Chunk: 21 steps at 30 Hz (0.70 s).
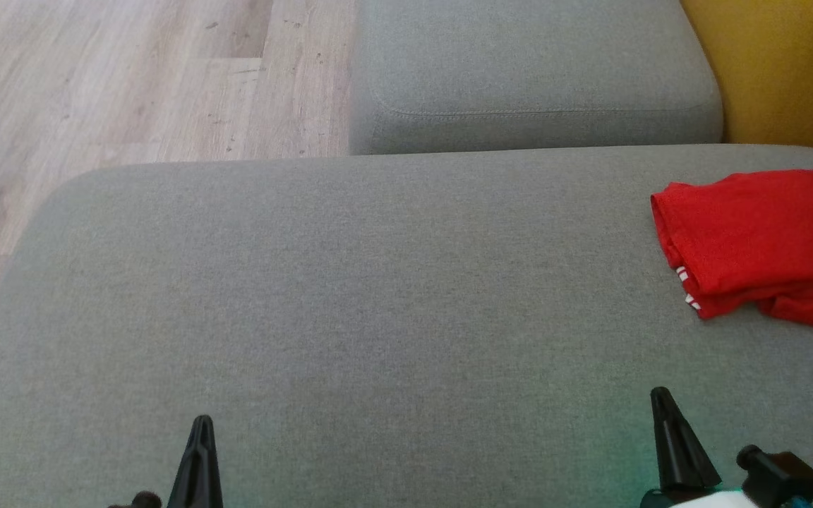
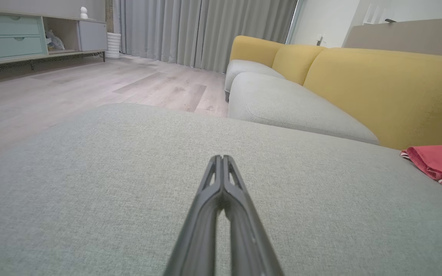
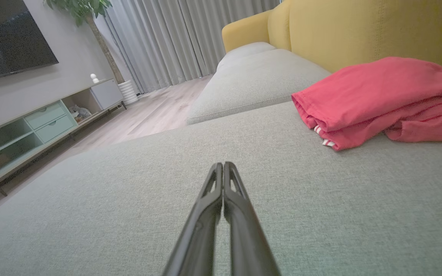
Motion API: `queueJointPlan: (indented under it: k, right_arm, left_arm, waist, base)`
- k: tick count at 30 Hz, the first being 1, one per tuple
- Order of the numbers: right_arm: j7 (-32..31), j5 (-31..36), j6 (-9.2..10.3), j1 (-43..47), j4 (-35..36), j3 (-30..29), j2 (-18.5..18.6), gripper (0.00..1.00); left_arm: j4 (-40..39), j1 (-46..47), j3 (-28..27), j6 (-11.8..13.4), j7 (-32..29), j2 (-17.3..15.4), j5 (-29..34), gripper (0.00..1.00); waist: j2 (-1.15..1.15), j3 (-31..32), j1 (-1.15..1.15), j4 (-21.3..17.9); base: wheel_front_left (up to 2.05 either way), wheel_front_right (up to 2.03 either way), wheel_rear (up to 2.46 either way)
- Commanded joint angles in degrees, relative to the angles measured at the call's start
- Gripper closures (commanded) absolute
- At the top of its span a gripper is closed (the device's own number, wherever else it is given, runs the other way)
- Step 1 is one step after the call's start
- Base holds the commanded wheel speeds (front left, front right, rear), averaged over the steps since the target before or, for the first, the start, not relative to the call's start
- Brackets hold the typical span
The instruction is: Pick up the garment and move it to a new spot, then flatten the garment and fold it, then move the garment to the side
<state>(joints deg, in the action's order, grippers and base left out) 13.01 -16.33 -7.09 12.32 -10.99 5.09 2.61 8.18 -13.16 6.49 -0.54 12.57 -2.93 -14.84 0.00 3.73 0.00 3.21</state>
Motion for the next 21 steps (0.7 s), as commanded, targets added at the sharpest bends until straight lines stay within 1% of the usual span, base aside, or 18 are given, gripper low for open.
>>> queueJointPlan:
  k: [1,21]
  right_arm:
    - [-0.40,-1.94,-0.04,-2.75,1.63,-0.29,0.61,1.00]
    - [-2.95,-15.36,-0.11,-5.43,0.84,-1.33,1.20,1.00]
  left_arm:
    - [-1.44,2.71,-0.72,-0.25,-0.18,-0.41,-1.84,1.00]
    - [-0.01,5.63,-2.06,-1.44,-2.82,-0.88,-15.42,1.00]
  waist:
    - [0.00,-0.06,0.00,-0.04]
    - [0.00,-0.71,0.00,-0.58]
  base:
    - [0.00,0.00,0.00]
    - [0.00,0.00,0.00]
